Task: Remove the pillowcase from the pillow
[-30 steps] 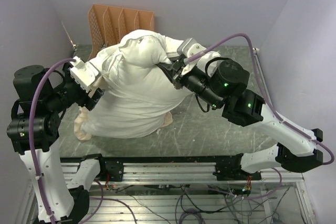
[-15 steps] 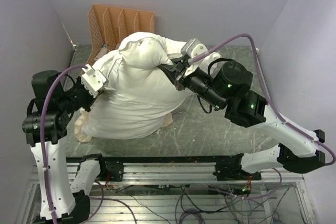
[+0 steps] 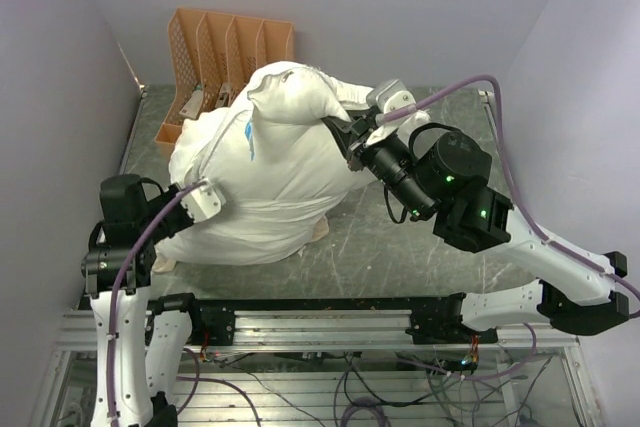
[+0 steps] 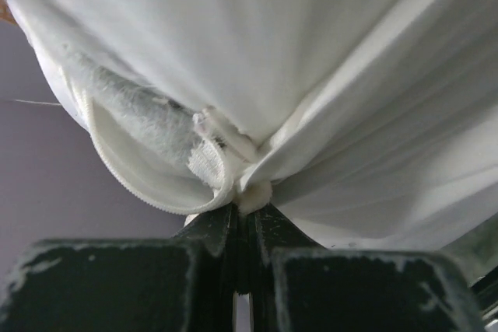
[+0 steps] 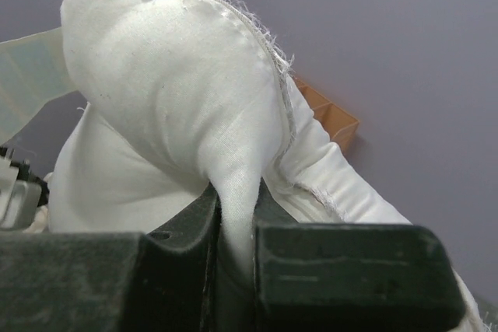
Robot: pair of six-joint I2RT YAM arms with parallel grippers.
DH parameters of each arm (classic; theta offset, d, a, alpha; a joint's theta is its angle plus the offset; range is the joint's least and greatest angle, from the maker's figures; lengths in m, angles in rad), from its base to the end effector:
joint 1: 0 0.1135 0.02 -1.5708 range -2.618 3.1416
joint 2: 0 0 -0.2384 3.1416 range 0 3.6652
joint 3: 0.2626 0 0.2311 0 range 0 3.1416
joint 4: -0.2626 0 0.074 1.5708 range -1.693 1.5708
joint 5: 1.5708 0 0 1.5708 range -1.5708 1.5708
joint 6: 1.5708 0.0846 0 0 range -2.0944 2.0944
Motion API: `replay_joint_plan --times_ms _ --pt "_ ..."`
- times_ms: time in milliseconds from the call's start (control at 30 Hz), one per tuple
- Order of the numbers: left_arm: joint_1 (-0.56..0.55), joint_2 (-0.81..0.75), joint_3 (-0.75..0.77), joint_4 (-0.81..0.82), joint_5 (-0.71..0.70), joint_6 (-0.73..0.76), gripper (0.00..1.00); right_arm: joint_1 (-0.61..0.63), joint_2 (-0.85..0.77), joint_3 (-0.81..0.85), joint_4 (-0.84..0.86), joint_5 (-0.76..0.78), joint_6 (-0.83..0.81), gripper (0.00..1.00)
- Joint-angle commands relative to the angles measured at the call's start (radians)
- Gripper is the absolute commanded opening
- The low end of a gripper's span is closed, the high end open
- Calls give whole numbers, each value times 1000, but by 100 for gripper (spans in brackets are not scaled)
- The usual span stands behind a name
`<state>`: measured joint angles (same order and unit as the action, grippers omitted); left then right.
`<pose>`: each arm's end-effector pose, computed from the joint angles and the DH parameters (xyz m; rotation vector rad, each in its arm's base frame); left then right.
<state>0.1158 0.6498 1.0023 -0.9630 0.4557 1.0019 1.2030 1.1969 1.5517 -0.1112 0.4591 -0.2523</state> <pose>0.1452 -0.0206 0.3051 1.1298 1.7892 0.1671 0.1309 0.2355 0.5054 -0.5801 1.2411 0.4956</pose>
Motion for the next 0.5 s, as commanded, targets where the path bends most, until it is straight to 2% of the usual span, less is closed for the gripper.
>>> replay_joint_plan --times_ms 0,167,200,267,300,333,367,467 --pt "8 -41 -133 -139 -270 140 7 -16 -81 29 252 191 -50 0" --pt "7 -35 -107 -222 -267 166 9 -16 -76 22 277 198 -33 0" --pt "7 -26 -86 -242 -254 163 18 -16 -72 27 268 186 -22 0" --pt "7 -6 -4 -308 -184 155 69 -16 -51 51 230 146 5 0" --pt "8 5 59 -340 -132 141 85 -16 -36 65 206 111 24 0" --pt "7 19 130 -368 -69 118 94 -16 -19 78 186 90 36 0" --pt "7 38 210 -393 -3 82 99 -16 -2 89 171 75 49 0" --pt "8 128 492 -458 208 -57 100 -16 48 111 135 13 90 0"
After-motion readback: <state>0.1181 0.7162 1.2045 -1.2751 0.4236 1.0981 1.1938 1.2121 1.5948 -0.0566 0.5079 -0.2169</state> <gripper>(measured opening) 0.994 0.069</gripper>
